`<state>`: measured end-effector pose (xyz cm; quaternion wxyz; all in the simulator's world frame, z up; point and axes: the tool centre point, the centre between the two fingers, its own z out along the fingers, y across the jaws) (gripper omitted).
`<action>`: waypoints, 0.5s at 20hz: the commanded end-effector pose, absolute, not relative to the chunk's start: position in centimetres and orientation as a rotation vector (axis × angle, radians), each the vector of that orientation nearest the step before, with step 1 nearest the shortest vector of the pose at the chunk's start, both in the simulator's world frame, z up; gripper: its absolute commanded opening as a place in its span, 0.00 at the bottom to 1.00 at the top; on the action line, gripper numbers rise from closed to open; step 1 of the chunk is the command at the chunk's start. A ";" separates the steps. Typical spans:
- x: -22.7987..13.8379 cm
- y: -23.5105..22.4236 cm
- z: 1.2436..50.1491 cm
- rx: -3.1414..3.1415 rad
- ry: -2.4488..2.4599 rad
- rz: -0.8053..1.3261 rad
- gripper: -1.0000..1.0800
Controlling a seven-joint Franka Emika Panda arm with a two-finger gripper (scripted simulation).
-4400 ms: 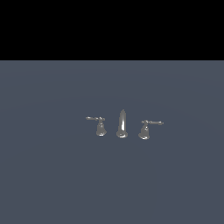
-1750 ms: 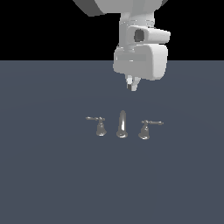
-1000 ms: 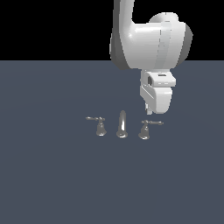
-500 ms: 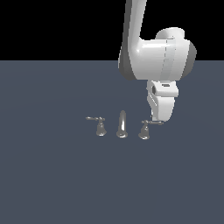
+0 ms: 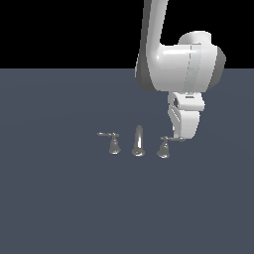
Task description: Turn on the faucet by rotating a designated handle.
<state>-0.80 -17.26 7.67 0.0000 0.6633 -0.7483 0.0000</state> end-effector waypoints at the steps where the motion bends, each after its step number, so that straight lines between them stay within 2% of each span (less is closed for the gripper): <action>1: -1.6 -17.6 7.7 2.083 -2.352 0.000 0.00; 8: -4.1 -18.5 7.7 2.083 -2.352 0.000 0.00; 10: -3.2 -17.7 7.7 2.101 -2.344 0.007 0.00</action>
